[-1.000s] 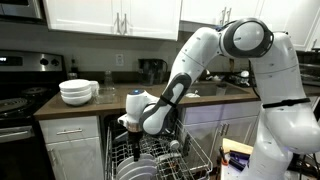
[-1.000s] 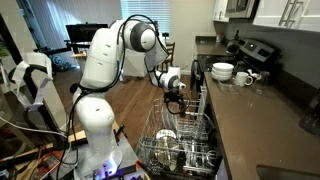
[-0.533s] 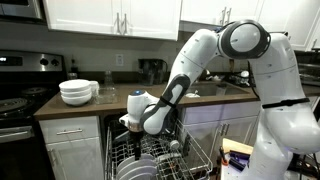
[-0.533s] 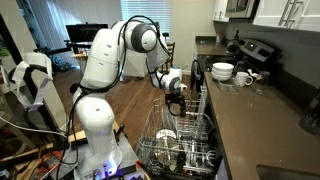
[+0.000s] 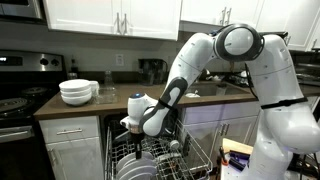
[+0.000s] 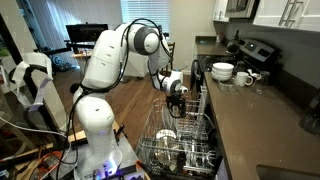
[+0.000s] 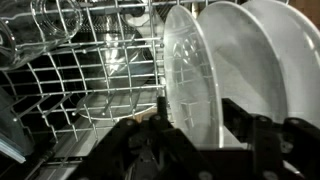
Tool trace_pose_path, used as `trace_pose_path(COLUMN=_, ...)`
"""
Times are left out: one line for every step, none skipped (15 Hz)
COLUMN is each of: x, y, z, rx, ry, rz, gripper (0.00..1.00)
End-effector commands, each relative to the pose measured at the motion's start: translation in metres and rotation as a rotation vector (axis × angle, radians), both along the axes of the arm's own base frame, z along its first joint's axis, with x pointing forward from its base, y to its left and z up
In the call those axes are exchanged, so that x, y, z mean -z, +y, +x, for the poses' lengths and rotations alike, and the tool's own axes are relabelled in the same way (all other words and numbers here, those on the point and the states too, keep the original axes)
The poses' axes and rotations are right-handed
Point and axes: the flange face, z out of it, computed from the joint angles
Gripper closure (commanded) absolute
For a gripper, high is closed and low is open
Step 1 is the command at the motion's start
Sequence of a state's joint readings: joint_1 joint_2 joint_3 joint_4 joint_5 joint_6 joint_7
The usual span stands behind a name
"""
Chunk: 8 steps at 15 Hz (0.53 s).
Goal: Pick up the white plate from the dishwasher and put it on the countertop.
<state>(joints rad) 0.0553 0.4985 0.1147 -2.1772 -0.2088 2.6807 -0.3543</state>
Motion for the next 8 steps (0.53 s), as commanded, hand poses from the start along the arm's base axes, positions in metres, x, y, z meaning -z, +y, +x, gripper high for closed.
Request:
trace_pose_path(x=0.000, y=-0.009, z=0.007, rx=-0.023, ry=0.016, rz=0.047, gripper=0.68)
trace_pose_path(x=-0.004, y=-0.011, z=0.007, rx=-0.025, ry=0.022, rz=0.056, gripper=0.71)
trace_pose_path(x=-0.006, y=-0.012, z=0.008, rx=-0.028, ry=0.026, rz=0.068, gripper=0.87)
trace_pose_path(x=-0.010, y=-0.014, z=0.010, rx=-0.034, ry=0.029, rz=0.082, gripper=0.92)
trace_pose_path(x=-0.011, y=-0.016, z=0.011, rx=-0.037, ry=0.032, rz=0.089, gripper=0.95)
trace_pose_path(x=-0.013, y=-0.017, z=0.012, rx=-0.041, ry=0.037, rz=0.095, gripper=0.88)
trace_pose_path(x=-0.013, y=-0.018, z=0.012, rx=-0.041, ry=0.045, rz=0.102, gripper=0.64)
trace_pose_path(x=-0.014, y=-0.019, z=0.012, rx=-0.045, ry=0.048, rz=0.106, gripper=0.66)
